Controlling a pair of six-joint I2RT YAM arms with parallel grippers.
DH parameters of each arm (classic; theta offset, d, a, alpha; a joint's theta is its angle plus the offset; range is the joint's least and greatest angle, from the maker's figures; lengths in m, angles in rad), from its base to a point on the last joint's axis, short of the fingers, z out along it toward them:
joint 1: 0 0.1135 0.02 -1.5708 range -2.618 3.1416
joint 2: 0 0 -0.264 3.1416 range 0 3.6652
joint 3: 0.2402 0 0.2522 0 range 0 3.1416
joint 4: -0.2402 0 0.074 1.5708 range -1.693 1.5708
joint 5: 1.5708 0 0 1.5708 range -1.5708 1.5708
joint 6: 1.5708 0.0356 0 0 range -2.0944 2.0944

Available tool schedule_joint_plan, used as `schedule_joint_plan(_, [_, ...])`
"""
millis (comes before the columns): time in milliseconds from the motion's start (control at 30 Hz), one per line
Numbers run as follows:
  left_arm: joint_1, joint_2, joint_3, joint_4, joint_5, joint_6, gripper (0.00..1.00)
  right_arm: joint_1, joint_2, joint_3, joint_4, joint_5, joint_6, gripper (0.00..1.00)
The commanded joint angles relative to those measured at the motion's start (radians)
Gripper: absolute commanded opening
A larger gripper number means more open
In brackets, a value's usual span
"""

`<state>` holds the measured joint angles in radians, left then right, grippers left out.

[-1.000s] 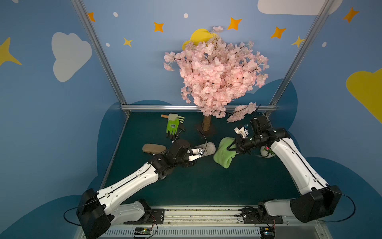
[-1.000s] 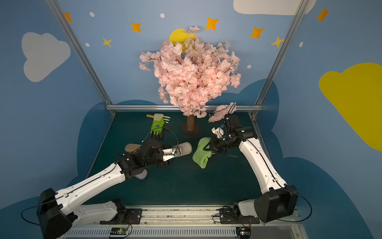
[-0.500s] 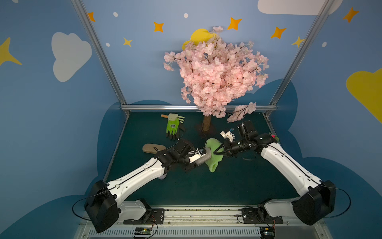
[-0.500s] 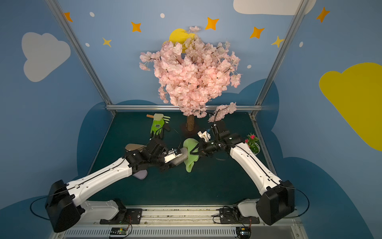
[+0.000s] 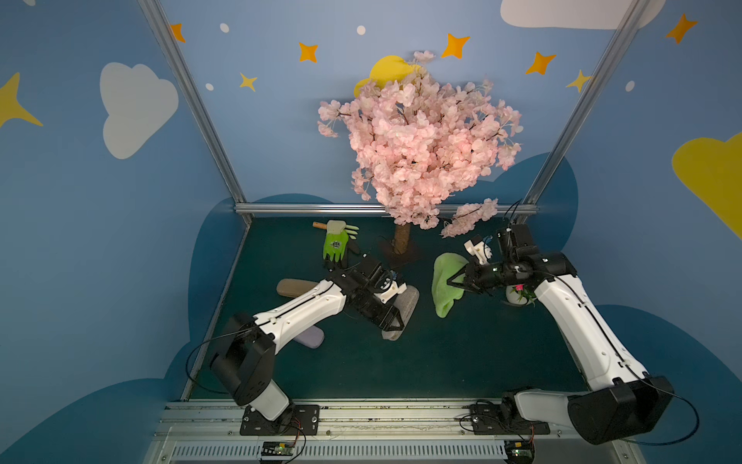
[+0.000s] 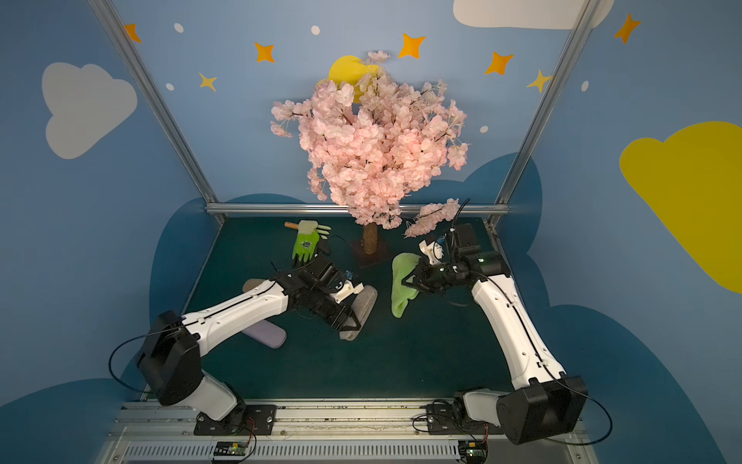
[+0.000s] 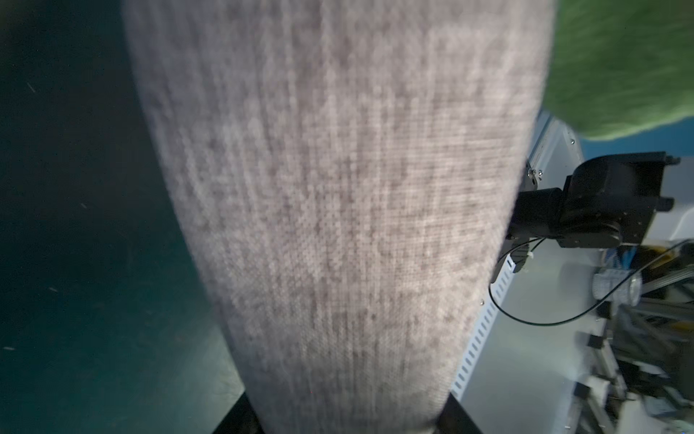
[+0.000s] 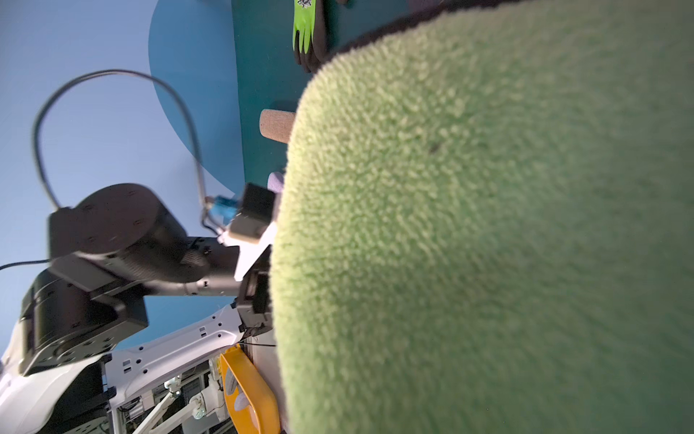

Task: Wipe the eyeglass case
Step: Place the eyeglass case at the center of the board, then adjust the eyeglass case at the center of the board.

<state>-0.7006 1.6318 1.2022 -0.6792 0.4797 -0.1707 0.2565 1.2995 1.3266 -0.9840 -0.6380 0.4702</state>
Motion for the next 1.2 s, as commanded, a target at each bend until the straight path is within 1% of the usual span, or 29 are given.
schedule_joint_plan(0, [0.004,0.053,0.062,-0.083,0.032,-0.171,0.13,-0.004,-0.024,-0.042,0.017,-0.017,0.015,0.0])
schedule_joint_plan(100, [-0.002,0.123,0.111,-0.127,-0.002,-0.231,0.14,-0.003,-0.041,-0.074,0.035,-0.031,0.029,0.0])
schedule_joint_plan(233, [-0.028,0.223,0.184,-0.21,-0.092,-0.227,0.19,-0.002,-0.058,-0.117,0.072,-0.048,0.054,0.0])
schedule_joint_plan(333, [-0.048,0.282,0.218,-0.239,-0.145,-0.226,0.27,-0.002,-0.066,-0.131,0.083,-0.05,0.061,0.0])
schedule_joint_plan(400, [-0.062,0.324,0.237,-0.257,-0.159,-0.222,0.32,-0.002,-0.066,-0.13,0.084,-0.048,0.059,0.0])
schedule_joint_plan(533, [-0.094,0.395,0.286,-0.307,-0.175,-0.205,0.47,-0.002,-0.066,-0.127,0.085,-0.05,0.058,0.0])
schedule_joint_plan(633, [-0.106,0.393,0.295,-0.305,-0.181,-0.204,0.64,-0.002,-0.066,-0.128,0.086,-0.049,0.058,0.0])
schedule_joint_plan(733, [-0.106,0.366,0.3,-0.304,-0.187,-0.191,0.75,-0.002,-0.066,-0.129,0.091,-0.05,0.059,0.0])
schedule_joint_plan(933, [-0.098,0.276,0.326,-0.314,-0.173,-0.141,0.85,-0.005,-0.065,-0.123,0.087,-0.048,0.053,0.0])
schedule_joint_plan(1000, [-0.09,0.246,0.342,-0.323,-0.187,-0.106,0.85,-0.009,-0.068,-0.118,0.085,-0.045,0.047,0.0])
schedule_joint_plan(1067, [-0.081,0.228,0.358,-0.331,-0.232,-0.052,0.9,-0.02,-0.074,-0.111,0.083,-0.038,0.04,0.0])
schedule_joint_plan(1167, [-0.057,0.25,0.387,-0.331,-0.318,0.03,0.94,-0.047,-0.09,-0.106,0.085,-0.025,0.031,0.0])
